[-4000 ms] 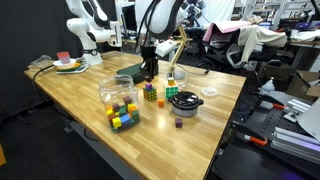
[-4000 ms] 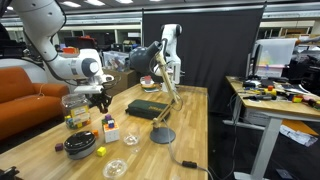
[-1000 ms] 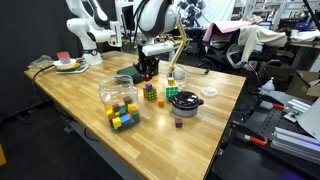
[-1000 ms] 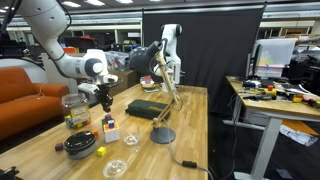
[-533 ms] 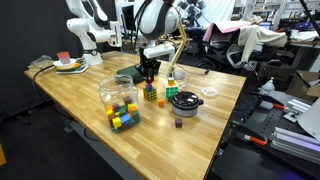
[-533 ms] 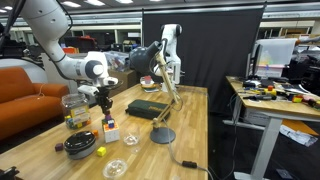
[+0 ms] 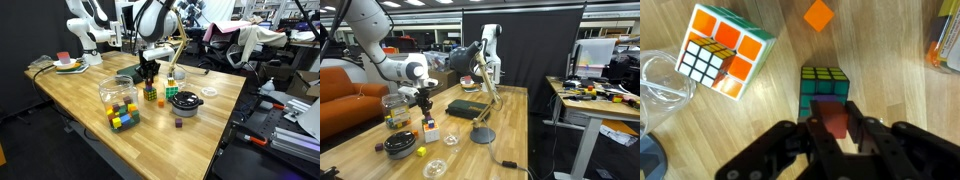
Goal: Pick up the small square box and put them on top of the big square box
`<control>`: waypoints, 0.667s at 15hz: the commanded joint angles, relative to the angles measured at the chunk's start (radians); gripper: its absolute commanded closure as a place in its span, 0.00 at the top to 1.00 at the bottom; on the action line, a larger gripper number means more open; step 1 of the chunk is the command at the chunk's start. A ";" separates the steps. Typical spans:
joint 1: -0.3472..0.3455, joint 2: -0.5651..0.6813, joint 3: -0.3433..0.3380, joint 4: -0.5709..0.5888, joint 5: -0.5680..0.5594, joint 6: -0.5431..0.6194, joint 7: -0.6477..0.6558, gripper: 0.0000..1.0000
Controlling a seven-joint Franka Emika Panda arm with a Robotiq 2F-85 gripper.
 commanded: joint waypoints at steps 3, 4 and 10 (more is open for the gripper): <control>0.000 0.015 0.001 0.031 0.028 -0.033 -0.012 0.07; -0.001 0.016 0.002 0.033 0.029 -0.034 -0.012 0.07; -0.005 0.015 0.005 0.037 0.036 -0.046 -0.015 0.66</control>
